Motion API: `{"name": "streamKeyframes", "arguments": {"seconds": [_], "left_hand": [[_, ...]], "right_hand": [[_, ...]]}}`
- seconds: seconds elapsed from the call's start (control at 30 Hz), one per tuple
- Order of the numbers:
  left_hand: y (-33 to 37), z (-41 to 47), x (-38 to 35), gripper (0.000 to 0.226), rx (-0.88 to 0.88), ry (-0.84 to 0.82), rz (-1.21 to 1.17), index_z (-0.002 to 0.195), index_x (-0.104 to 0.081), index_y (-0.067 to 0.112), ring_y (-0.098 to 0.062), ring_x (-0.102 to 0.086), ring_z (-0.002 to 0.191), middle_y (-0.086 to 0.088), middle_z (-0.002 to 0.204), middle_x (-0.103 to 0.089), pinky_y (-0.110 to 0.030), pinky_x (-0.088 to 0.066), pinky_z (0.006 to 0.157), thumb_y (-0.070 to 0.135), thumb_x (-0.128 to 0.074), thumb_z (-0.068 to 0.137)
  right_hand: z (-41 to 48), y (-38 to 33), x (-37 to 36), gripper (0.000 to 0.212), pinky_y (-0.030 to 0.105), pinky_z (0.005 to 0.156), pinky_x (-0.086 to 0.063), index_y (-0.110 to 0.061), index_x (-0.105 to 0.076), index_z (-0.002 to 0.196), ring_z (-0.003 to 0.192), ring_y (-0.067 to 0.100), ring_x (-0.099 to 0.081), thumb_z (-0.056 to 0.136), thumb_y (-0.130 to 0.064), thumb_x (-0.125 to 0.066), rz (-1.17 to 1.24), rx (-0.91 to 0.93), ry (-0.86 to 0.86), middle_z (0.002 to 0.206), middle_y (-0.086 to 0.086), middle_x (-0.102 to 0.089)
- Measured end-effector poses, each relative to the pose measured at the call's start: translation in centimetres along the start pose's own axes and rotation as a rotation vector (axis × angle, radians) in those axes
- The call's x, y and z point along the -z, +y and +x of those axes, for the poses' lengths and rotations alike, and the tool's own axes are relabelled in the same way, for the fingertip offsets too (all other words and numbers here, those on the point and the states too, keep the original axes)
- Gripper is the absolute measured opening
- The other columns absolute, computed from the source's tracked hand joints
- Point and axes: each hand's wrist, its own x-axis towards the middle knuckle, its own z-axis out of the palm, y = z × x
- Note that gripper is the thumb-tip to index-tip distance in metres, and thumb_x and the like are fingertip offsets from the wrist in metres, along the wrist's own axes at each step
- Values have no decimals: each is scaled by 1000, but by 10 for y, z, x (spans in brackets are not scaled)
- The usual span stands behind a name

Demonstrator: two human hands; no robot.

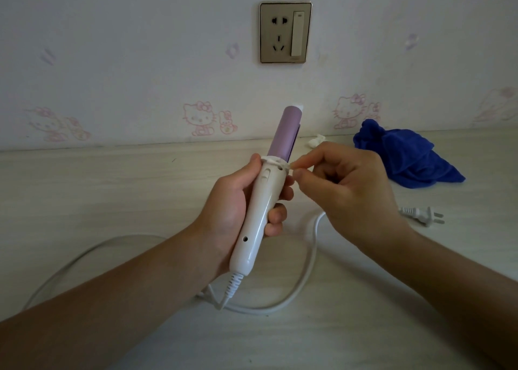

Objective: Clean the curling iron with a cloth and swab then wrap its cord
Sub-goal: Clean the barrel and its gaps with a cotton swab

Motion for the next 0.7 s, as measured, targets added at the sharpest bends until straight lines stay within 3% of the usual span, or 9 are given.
{"name": "streamKeyframes", "arguments": {"seconds": [0.13, 0.27, 0.33, 0.4, 0.43, 0.5, 0.6, 0.7], "left_hand": [[3, -1, 1, 50, -9, -14, -40, 114, -67, 3, -17, -49, 45, -10, 72, -65, -23, -41, 38, 45, -40, 106], [6, 0, 1, 54, -8, -22, -52, 101, -73, 3, -17, -48, 44, -12, 73, -65, -23, -40, 37, 45, -40, 106], [6, 0, 0, 56, -5, -18, -45, 92, -78, 6, -17, -49, 43, -11, 68, -63, -23, -41, 37, 45, -40, 106], [7, 0, 0, 58, -9, -6, -25, 84, -81, 10, -16, -51, 44, -8, 64, -61, -23, -41, 39, 47, -41, 105], [7, 1, 0, 58, -15, 0, -18, 83, -82, 11, -16, -51, 44, -8, 65, -61, -23, -41, 39, 47, -41, 105], [9, 2, 1, 58, -24, 3, -19, 84, -81, 11, -17, -51, 46, -8, 70, -64, -23, -41, 40, 47, -41, 105], [10, 2, 1, 60, -15, 37, -15, 80, -81, 11, -17, -52, 46, -6, 71, -65, -23, -40, 41, 49, -42, 104], [10, 2, 2, 61, -12, 74, 10, 75, -82, 14, -16, -53, 46, -4, 68, -67, -23, -41, 43, 50, -43, 103]], "right_hand": [[-3, -4, -2, 9, 29, 45, -44, -10, -75, 85, 41, 6, -43, 89, -3, -71, 11, 33, -82, 49, 0, -53], [-1, -4, 0, 6, 31, 46, -47, -18, -75, 83, 42, 9, -45, 87, -15, -71, -17, 16, -37, 50, 3, -54], [-5, -7, -2, 6, 42, 57, -60, -13, -75, 84, 45, 13, -57, 87, -9, -71, 18, 17, -116, 51, -3, -59], [-8, -9, -6, 8, 40, 67, -64, -6, -74, 86, 54, 14, -70, 89, 1, -70, 87, 25, -191, 57, -4, -67], [-8, -7, -6, 9, 33, 63, -62, -5, -74, 86, 52, 10, -67, 89, 3, -70, 89, 20, -176, 55, -3, -65], [-5, -6, -3, 10, 37, 48, -49, -7, -76, 85, 42, 17, -49, 90, 1, -73, 27, 9, -113, 50, 4, -56], [-6, -9, -4, 11, 44, 46, -46, -8, -78, 87, 45, 33, -46, 90, 2, -73, 54, 8, -223, 53, 3, -61], [-7, -11, -6, 13, 46, 47, -45, -7, -79, 86, 45, 34, -43, 89, 4, -72, 74, 10, -276, 55, -5, -64]]}}
